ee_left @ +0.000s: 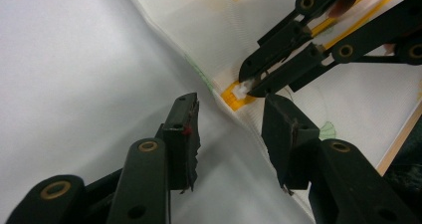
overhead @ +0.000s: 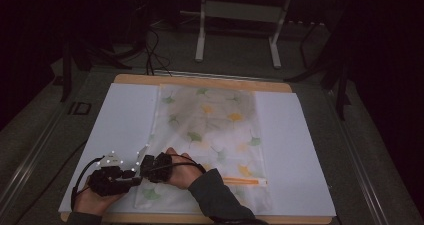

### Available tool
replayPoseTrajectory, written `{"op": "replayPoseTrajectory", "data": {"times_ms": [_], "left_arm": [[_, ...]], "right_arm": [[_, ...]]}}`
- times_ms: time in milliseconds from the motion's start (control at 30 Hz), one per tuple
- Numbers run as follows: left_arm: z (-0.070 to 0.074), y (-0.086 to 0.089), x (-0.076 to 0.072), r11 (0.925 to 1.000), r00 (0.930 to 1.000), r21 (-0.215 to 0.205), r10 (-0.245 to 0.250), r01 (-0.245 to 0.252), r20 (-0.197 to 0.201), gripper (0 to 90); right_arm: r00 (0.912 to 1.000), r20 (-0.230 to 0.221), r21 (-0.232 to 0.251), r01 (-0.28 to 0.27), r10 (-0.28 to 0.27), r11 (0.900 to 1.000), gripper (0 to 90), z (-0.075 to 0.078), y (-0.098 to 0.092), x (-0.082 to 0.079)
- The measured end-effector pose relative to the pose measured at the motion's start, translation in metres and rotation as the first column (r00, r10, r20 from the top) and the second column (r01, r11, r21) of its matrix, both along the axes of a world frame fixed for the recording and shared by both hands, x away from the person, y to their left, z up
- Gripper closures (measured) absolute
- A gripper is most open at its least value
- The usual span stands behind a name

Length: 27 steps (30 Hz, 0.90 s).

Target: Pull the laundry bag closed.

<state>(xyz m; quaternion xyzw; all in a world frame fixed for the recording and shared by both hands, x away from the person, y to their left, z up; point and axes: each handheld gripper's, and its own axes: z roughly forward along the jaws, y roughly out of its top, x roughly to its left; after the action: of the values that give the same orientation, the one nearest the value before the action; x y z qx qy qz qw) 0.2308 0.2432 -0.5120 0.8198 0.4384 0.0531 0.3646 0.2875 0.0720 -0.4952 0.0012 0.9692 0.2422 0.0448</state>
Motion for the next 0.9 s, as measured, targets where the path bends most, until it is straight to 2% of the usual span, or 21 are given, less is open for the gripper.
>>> {"op": "replayPoseTrajectory", "data": {"times_ms": [200,500,633,900], "left_arm": [[-0.007,-0.004,0.004,0.9993,0.9984,-0.030,-0.024,0.022,-0.051,57.9],[-0.013,-0.006,0.009,0.9968,0.9938,-0.052,-0.065,0.061,-0.090,63.9],[-0.015,-0.010,0.011,0.9950,0.9912,-0.057,-0.087,0.082,-0.099,67.8],[-0.016,-0.011,0.013,0.9943,0.9902,-0.049,-0.099,0.094,-0.099,76.7]], "right_arm": [[0.9999,0.009,0.006,-0.007,0.007,1.000,85.5,0.004,-0.002,-0.001],[0.9994,0.026,0.015,-0.022,0.021,1.000,85.9,0.010,-0.005,-0.003],[0.9995,0.024,0.018,-0.022,0.021,1.000,86.7,0.010,-0.005,-0.003],[0.9996,0.017,0.015,-0.023,0.022,1.000,89.5,0.008,-0.006,-0.003]]}}
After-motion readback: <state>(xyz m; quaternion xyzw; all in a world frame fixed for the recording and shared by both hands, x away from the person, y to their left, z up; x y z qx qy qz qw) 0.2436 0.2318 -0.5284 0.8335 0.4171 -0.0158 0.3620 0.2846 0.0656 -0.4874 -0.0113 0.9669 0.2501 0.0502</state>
